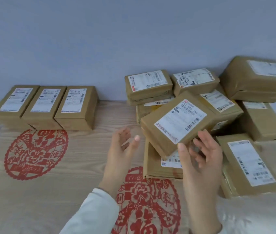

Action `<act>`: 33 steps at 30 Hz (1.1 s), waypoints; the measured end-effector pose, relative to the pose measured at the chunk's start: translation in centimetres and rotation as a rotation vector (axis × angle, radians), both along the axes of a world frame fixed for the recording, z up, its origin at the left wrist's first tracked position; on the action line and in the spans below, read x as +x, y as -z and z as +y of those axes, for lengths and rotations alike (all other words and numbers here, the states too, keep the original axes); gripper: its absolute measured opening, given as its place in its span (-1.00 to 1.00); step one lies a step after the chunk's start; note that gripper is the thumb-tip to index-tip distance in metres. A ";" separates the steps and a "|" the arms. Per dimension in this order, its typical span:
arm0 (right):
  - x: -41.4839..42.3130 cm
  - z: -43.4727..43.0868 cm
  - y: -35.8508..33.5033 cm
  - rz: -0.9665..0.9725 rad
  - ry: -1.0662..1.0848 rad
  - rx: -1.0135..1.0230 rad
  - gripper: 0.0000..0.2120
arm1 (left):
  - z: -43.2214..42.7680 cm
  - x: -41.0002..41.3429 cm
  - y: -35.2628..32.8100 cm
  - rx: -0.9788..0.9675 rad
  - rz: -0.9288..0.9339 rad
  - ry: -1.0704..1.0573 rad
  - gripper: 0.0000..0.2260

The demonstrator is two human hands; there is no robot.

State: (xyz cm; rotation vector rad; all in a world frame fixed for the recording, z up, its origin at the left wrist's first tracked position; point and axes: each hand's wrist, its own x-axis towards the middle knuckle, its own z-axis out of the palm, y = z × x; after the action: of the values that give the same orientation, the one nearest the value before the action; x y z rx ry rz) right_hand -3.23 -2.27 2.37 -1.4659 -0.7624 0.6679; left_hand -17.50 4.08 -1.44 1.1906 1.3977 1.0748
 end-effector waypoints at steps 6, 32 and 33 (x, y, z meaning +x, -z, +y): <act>5.5 -0.1 2.2 0.223 -0.103 -0.260 -0.28 | 3.4 3.3 -0.3 -0.117 0.038 -0.053 -0.45; 3.6 -7.6 2.4 0.269 -0.449 -0.217 -0.33 | -10.9 0.1 -1.1 -0.228 -0.203 0.166 -0.49; 3.2 -8.3 2.6 0.268 -0.445 -0.213 -0.34 | -11.8 -0.4 -0.9 -0.236 -0.213 0.174 -0.46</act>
State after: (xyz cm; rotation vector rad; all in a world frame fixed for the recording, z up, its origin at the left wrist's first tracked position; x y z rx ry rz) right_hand -0.06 -10.62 -0.18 -1.3670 -0.8317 1.2908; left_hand -17.93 -7.69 -0.55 0.9773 1.1954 0.8613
